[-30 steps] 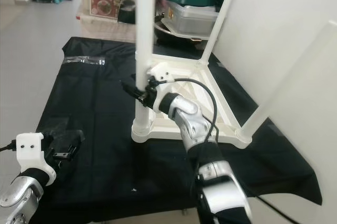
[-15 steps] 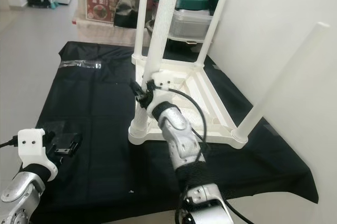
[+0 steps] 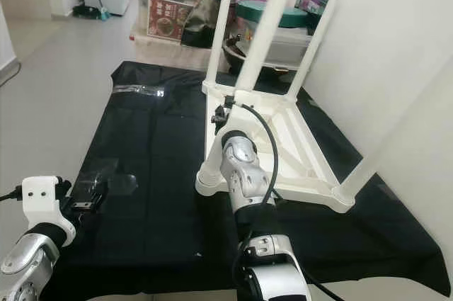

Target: Building children table

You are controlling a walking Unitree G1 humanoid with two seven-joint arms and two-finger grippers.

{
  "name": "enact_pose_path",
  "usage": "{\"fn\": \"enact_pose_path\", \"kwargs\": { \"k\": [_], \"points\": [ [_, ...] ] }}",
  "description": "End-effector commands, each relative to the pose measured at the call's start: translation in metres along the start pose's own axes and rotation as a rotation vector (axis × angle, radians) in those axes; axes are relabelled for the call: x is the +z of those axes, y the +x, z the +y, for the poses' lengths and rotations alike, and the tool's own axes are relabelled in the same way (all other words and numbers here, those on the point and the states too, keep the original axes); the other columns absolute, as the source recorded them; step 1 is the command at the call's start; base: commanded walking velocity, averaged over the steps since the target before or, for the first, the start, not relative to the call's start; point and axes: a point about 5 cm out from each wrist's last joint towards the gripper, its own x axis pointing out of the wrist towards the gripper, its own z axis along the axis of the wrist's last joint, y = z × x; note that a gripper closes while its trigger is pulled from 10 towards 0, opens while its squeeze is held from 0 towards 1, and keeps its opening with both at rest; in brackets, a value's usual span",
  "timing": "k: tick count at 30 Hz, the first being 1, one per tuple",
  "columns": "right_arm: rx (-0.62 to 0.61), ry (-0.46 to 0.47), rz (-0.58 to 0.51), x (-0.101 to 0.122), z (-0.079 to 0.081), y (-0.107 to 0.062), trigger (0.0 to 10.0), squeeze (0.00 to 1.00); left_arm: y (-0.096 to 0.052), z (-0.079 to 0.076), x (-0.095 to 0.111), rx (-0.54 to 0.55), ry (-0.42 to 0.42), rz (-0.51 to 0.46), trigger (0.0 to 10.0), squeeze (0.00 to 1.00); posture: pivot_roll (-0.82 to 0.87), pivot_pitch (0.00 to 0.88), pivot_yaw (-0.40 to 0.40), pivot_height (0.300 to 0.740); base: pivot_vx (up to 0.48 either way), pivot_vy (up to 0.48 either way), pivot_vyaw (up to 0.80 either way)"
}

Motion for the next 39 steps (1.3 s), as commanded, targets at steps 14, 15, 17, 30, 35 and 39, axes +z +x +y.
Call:
{"fn": "enact_pose_path", "kwargs": {
  "k": [14, 15, 17, 30, 35, 39],
  "points": [
    [0.159, -0.019, -0.033, 0.027, -0.009, -0.002, 10.0, 0.0, 0.008, -0.005, 0.001, -0.031, 0.002, 0.002, 10.0, 0.0, 0.1, 0.0, -0.139, 0.74, 0.0, 0.0, 0.0],
    [0.225, -0.059, -0.067, 0.032, -0.006, -0.003, 10.0, 0.0, 0.008, -0.006, 0.0, -0.034, 0.003, 0.003, 10.0, 0.0, 0.1, 0.0, -0.139, 0.74, 0.0, 0.0, 0.0],
    [0.257, -0.096, -0.08, 0.03, -0.007, -0.005, 10.0, 0.0, 0.009, -0.007, 0.0, -0.036, 0.003, 0.004, 10.0, 0.0, 0.1, 0.0, -0.144, 0.74, 0.0, 0.0, 0.0],
    [0.246, -0.21, -0.086, -0.015, -0.029, -0.035, 10.0, 0.0, 0.006, -0.006, -0.002, -0.035, 0.003, 0.013, 10.0, 0.0, 0.1, 0.0, -0.138, 0.74, 0.0, 0.0, 0.0],
    [0.276, -0.312, -0.148, -0.024, -0.04, -0.049, 10.0, 0.0, 0.008, -0.003, 0.0, -0.037, 0.009, 0.012, 10.0, 0.0, 0.1, 0.0, -0.128, 0.74, 0.0, 0.0, 0.0],
    [0.32, -0.388, -0.202, -0.024, -0.037, -0.056, 10.0, 0.0, 0.01, -0.003, 0.0, -0.04, 0.013, 0.011, 10.0, 0.0, 0.1, 0.0, -0.124, 0.74, 0.0, 0.0, 0.0]
  ]
}}
